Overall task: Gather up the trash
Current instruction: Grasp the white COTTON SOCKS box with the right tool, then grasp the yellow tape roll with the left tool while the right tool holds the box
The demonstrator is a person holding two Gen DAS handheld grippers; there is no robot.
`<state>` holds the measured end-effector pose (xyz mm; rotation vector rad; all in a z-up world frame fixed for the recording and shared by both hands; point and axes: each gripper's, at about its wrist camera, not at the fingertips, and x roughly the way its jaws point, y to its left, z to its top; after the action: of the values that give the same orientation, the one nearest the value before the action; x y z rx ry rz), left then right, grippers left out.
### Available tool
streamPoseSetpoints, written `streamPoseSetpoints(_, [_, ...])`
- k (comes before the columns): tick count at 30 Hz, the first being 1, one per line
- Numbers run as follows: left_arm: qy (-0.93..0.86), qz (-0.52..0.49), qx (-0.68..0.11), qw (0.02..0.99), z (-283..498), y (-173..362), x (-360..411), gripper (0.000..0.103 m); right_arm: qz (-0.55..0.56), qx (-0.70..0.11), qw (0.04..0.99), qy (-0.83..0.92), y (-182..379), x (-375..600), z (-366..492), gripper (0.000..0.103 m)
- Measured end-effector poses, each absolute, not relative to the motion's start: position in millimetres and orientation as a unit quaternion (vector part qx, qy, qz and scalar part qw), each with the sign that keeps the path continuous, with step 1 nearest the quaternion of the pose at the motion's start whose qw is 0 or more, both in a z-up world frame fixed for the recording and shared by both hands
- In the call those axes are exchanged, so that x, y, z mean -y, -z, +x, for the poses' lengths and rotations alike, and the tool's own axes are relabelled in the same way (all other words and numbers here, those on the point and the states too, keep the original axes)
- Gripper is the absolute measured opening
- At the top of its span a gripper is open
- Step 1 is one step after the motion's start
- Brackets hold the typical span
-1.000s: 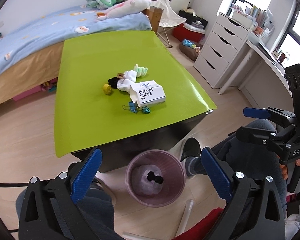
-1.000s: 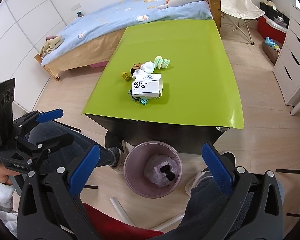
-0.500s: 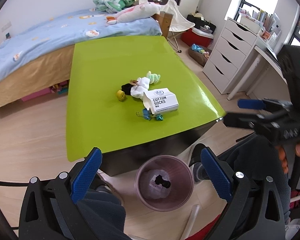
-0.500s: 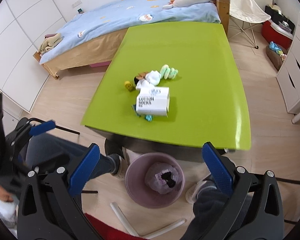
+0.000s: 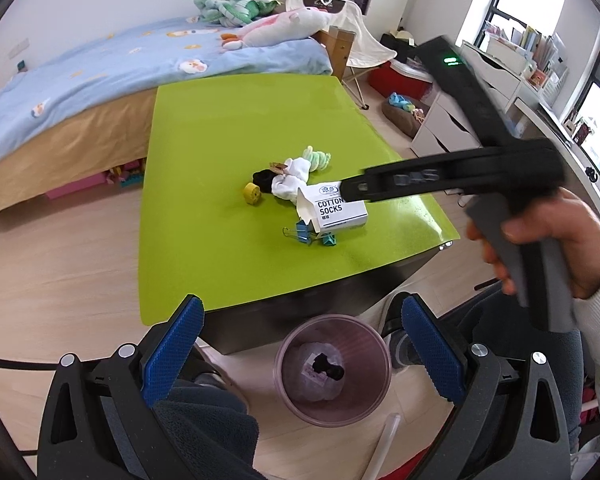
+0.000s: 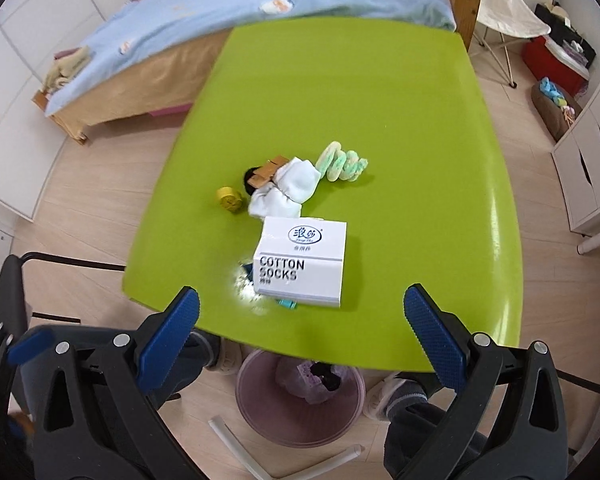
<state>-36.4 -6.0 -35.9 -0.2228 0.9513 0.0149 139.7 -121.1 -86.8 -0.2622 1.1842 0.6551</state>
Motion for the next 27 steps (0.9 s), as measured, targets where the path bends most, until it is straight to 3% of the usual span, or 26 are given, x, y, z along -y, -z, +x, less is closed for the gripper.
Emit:
streamPoseSetpoints(10, [-0.014, -0.116, -0.462, 0.879, -39, 39, 0, 0.095, -0.122, -0.582, 0.757, -0.271, 124, 97, 158, 0.099])
streamPoseSetpoints(13, [-0.014, -0.119, -0.463, 0.878, -39, 41, -1, 0.095, -0.127, -0.588, 0.753, -0.266, 128, 93, 159, 0.080])
streamPoseSetpoints(15, [-0.014, -0.121, -0.463, 0.878, -40, 41, -1, 0.095, -0.125, -0.590, 0.751, -0.268, 131, 92, 160, 0.079])
streamPoseSetpoints(18, [-0.014, -0.122, -0.463, 0.878, -39, 42, -2, 0.095, -0.124, -0.590, 0.752, -0.268, 131, 94, 161, 0.063])
streamPoseSetpoints(27, [-0.009, -0.117, -0.461, 0.879, -33, 39, -2, 0.095, -0.099, -0.581, 0.757, -0.282, 121, 107, 162, 0.064])
